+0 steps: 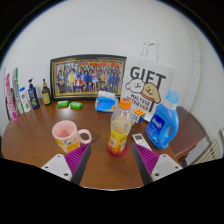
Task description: Pour water
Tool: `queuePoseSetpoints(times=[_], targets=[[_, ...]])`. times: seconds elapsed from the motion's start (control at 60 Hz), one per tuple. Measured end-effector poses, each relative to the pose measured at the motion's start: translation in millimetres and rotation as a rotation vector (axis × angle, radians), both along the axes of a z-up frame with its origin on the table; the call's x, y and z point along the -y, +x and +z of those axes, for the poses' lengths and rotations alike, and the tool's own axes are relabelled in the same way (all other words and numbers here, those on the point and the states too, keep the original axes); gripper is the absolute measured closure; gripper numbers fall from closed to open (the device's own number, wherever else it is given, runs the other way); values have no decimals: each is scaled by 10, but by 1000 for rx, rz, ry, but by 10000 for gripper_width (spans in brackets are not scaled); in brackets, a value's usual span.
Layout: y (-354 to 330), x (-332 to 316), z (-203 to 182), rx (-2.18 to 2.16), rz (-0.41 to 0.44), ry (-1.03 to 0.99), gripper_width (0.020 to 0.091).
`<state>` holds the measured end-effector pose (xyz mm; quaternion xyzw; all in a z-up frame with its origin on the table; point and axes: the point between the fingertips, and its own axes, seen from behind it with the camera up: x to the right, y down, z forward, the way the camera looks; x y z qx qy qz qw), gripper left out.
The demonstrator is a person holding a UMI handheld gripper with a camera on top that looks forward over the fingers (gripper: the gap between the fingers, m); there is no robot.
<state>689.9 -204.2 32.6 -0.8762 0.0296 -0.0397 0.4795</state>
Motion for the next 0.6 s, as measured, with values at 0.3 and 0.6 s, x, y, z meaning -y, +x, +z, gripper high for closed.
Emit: queuePoseSetpoints(times=[0.3, 0.6], targets=[[-769, 1201, 1065, 7, -64, 53, 252], [-1295, 1653, 1380, -24, -58, 65, 251]])
